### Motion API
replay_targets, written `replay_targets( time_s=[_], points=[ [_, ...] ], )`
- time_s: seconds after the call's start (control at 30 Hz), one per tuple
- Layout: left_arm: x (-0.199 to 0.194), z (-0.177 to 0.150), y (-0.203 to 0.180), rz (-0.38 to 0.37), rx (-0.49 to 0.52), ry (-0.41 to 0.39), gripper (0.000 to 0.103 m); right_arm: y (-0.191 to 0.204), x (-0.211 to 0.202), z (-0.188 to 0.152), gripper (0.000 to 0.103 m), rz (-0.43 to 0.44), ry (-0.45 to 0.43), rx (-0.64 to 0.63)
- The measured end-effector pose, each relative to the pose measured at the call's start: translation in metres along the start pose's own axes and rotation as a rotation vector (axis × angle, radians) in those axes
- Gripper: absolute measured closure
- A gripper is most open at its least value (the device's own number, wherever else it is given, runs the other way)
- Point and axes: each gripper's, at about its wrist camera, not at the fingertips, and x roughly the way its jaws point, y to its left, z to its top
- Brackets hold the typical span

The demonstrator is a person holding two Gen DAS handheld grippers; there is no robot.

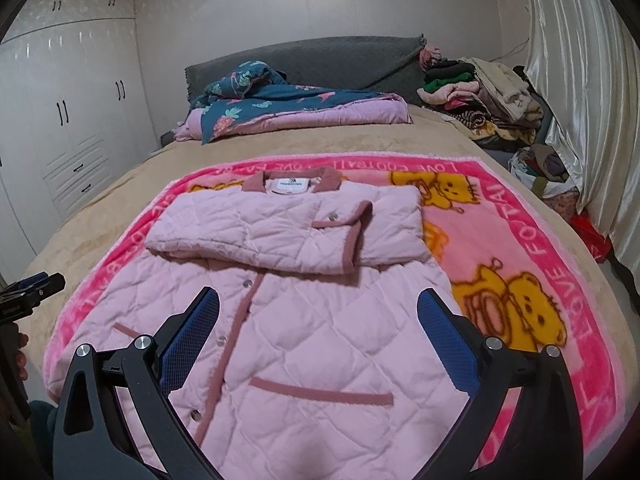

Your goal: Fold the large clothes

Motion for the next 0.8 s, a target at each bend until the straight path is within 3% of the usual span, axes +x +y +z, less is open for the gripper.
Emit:
replay_targets(
  time_s=[0.8],
  points=[
    [0.002,-0.046,0.016,0.016,0.01,0.065,0.009,-0.021,-0.005,-0.047,0.004,-0.009,0.069,0.007]
  ],
)
